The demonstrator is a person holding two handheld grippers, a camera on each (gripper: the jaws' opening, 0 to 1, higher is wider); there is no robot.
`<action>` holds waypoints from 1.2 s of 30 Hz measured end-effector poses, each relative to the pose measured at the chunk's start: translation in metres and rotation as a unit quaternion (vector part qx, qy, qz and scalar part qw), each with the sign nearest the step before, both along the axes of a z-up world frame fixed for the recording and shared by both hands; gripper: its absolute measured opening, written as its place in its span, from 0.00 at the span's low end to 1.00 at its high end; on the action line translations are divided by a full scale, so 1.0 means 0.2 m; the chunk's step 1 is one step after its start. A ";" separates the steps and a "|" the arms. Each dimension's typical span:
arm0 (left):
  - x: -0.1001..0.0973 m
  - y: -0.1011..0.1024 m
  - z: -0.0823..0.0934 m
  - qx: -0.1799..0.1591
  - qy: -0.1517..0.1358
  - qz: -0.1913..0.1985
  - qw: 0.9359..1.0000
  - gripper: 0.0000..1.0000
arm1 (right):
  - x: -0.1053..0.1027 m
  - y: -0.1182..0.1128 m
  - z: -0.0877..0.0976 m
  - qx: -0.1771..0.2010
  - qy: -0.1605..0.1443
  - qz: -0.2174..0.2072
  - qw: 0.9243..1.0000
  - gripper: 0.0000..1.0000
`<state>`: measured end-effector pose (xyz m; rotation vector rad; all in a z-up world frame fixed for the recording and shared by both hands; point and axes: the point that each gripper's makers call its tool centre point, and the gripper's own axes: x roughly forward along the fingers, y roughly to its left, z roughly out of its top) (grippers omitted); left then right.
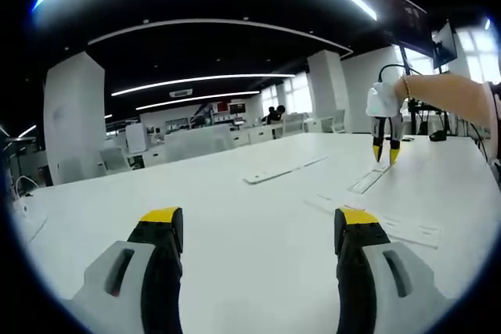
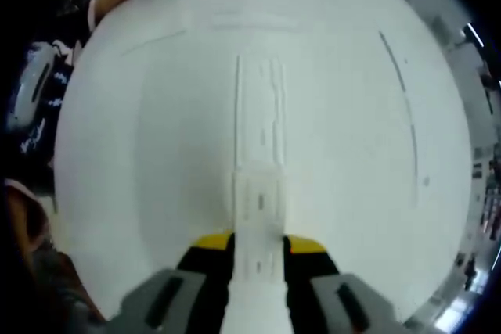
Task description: Locate the socket holder cover, grip the socket holder cover, clip it into the socket holder slot.
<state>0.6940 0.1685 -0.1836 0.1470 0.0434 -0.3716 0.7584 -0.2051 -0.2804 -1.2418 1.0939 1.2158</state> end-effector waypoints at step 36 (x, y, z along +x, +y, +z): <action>0.00 0.02 -0.01 0.005 0.002 0.004 1.000 0.78 | -0.01 0.04 -0.02 -0.010 0.009 0.009 1.000 0.28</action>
